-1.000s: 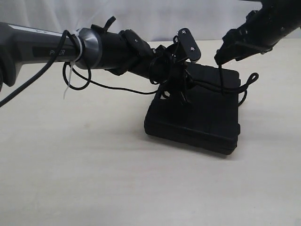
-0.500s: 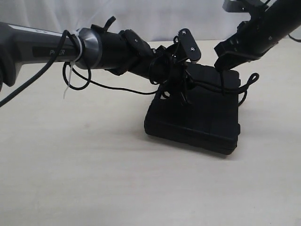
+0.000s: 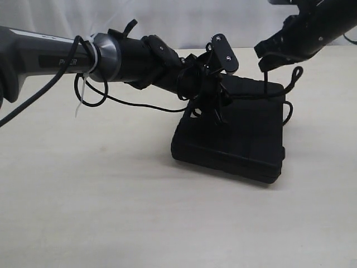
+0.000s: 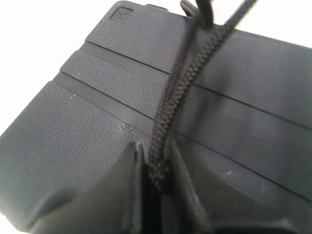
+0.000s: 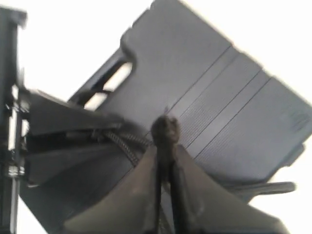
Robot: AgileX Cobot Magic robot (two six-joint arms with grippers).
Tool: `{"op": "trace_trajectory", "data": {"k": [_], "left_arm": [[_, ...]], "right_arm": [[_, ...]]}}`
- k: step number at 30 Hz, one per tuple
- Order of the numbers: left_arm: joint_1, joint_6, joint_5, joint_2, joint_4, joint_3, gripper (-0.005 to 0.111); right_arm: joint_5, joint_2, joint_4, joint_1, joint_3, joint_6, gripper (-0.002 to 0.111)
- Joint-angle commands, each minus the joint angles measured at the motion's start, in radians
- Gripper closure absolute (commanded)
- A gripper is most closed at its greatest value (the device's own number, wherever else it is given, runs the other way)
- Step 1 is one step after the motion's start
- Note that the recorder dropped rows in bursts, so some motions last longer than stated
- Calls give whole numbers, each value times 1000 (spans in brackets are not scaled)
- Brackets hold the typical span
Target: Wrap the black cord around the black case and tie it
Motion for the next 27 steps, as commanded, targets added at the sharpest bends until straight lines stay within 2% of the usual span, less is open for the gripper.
{"op": "trace_trajectory", "data": {"k": [1, 6, 11, 13, 18, 21, 23, 27], "left_arm": [[-2, -1, 3, -11, -3, 2, 107], [-2, 3, 23, -11, 66, 2, 107], [-2, -10, -24, -11, 89, 2, 104], [-2, -10, -41, -11, 89, 2, 97], [0, -10, -48, -11, 89, 2, 70], [0, -10, -48, -11, 101, 2, 58], [0, -10, -36, -11, 121, 2, 54], [0, -10, 21, -14, 159, 2, 54]], "right_arm": [[-47, -90, -40, 1, -4, 5, 104], [-61, -155, -49, -1, -4, 7, 104], [-59, -185, -134, -1, -4, 82, 104], [-61, -191, -179, -1, -4, 125, 104], [-68, -207, -198, -1, -4, 144, 104], [-70, -219, -198, -1, -4, 144, 104], [-75, -230, -198, -1, -4, 144, 104], [-90, -267, -202, -1, -4, 144, 104]]}}
